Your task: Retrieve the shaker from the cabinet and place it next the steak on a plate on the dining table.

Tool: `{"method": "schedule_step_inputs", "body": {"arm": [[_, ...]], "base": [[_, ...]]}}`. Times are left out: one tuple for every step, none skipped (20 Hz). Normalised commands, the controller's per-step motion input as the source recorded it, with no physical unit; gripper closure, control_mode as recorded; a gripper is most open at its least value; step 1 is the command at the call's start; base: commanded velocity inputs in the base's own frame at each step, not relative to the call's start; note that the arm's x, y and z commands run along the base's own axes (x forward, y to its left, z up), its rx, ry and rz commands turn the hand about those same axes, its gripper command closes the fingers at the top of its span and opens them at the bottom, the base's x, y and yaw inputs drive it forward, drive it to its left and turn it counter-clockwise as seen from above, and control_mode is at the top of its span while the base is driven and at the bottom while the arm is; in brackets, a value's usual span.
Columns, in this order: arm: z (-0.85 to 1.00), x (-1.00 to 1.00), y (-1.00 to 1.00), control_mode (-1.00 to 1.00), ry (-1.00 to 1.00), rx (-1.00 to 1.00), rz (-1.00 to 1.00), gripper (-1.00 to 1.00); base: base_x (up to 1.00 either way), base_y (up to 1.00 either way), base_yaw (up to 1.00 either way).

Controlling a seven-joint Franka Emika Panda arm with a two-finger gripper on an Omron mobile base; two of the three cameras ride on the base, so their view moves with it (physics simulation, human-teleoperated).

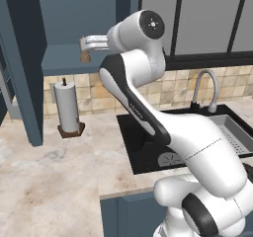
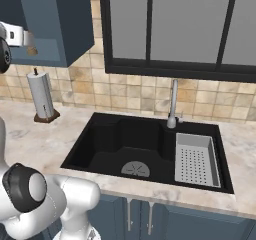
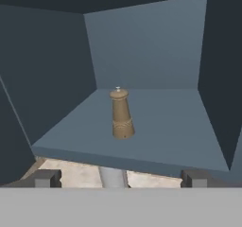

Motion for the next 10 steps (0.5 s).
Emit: {"method": "schedule_step_inputs", "body": {"arm": [[0.00,0.24,0.01,-1.00,0.00,0.00,0.02,-1.00],[0.00,0.22,0.00,-1.00,0.00,0.00,0.02,-1.00],[0.00,0.24,0.00,-1.00,0.00,0.00,0.02,-1.00],[-0.01,0.19,0.00,-1.00,-0.01,0.00,0.01,-1.00],[-0.04,0.15,0.00,-1.00,-0.04,0.00,0.02,-1.00],[-0.04,0.06,0.00,-1.00,-0.09,-0.01,0.02,-1.00],[0.00,0.01,0.00,-1.00,-0.10,-0.02,0.01,-1.00],[0.00,0.00,0.00,-1.00,-0.15,-0.02,0.00,-1.00],[0.00,0.00,0.00,-1.00,-0.10,-0.01,0.00,-1.00],[0.00,0.02,0.00,-1.00,-0.08,-0.01,0.00,-1.00]], "base": [[0.00,0.00,0.00],[0.00,0.00,0.00],[0.00,0.00,0.00],[0.00,0.00,0.00],[0.00,0.00,0.00],[0.00,0.00,0.00],[0.00,0.00,0.00],[0.00,0.00,0.00],[0.00,0.00,0.00],[0.00,0.00,0.00]]}}
